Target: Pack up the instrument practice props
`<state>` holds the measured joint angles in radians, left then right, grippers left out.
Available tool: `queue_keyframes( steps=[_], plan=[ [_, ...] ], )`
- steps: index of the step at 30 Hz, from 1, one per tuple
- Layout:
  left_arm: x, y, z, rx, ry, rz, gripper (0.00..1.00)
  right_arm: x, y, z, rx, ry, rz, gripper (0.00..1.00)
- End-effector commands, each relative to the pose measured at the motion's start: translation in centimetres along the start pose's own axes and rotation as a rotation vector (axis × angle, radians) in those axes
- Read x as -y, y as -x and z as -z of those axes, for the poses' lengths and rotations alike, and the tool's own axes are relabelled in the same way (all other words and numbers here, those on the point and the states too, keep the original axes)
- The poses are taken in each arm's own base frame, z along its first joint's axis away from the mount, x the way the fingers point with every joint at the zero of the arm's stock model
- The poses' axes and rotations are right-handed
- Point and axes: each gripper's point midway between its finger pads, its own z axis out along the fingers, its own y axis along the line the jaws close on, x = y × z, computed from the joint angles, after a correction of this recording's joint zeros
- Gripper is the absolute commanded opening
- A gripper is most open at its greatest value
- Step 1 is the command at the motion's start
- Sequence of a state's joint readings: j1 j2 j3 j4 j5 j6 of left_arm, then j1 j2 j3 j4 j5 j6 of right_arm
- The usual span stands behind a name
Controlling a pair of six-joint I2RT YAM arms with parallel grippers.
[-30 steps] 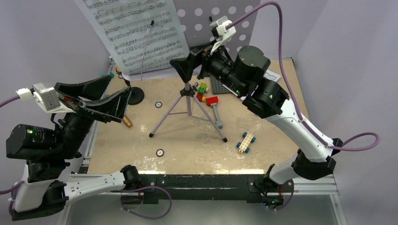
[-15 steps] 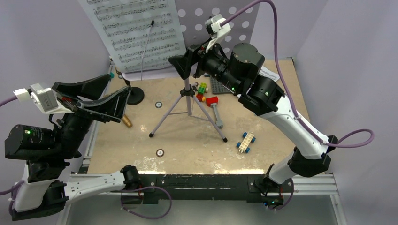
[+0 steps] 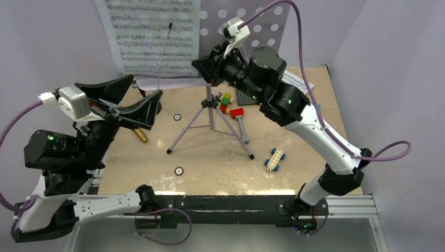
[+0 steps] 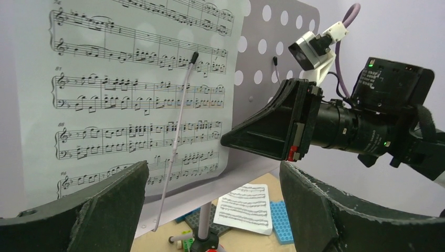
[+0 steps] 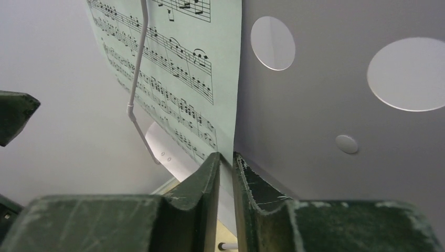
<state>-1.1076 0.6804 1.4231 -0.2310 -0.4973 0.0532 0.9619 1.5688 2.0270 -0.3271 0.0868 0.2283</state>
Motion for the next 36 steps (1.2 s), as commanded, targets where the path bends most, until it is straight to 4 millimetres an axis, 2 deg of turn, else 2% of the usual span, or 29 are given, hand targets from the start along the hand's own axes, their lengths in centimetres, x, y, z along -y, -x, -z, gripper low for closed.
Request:
queue_keyframes(
  steps=[1,5,12,18,26,36],
  plan=[
    [0.5,0.6,-1.3,0.031,-0.005,-0.077,0.98,-0.8,3.5,1.0,0.095,0.027,-0.016,0.16],
    [0.4,0.2,-2.2,0.034,0.021,-0.122,0.97,-0.6,3.6,1.3,0.097,0.018,-0.013,0.00],
    [-1.1,0.9,-3.6,0.073,0.140,-0.194,0.92,-0.7,3.8,2.0,0.096,0.024,-0.007,0.00],
    [-1.8,1.0,-4.9,0.074,0.209,-0.272,0.75,-0.8,3.7,2.5,0.092,0.032,-0.009,0.00],
    [-2.4,-0.5,-6.5,0.020,0.270,-0.357,0.63,-0.9,3.4,2.4,0.079,0.036,-0.008,0.00],
    [-3.5,-2.0,-7.3,-0.011,0.317,-0.404,0.42,-0.9,3.2,2.5,0.075,0.038,-0.009,0.00]
  ],
)
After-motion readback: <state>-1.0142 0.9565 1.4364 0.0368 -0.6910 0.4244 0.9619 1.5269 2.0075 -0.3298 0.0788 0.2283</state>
